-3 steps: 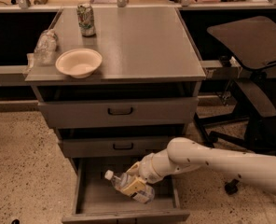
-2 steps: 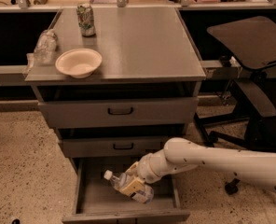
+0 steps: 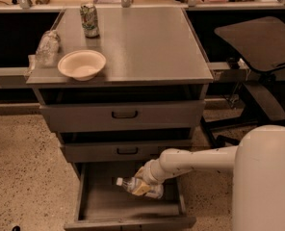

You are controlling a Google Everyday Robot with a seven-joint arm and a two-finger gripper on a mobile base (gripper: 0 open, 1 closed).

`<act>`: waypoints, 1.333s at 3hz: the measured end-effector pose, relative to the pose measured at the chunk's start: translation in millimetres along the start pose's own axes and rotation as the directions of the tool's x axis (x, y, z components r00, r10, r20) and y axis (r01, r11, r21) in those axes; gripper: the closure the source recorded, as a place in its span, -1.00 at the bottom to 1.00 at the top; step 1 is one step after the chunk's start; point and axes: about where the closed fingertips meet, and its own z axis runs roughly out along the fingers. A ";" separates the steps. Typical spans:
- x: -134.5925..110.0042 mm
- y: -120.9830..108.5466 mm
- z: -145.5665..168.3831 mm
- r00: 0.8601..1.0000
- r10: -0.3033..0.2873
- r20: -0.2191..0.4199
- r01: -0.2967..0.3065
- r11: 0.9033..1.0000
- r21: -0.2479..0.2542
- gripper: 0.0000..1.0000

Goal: Place blue plastic bottle into bottom drawer

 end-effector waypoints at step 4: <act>36.4 -18.9 33.4 0.989 -0.133 0.064 0.132 0.991 0.007 1.00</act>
Offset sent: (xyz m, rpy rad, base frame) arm 0.0188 -0.0141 -0.0282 -0.0352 -0.0739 0.0542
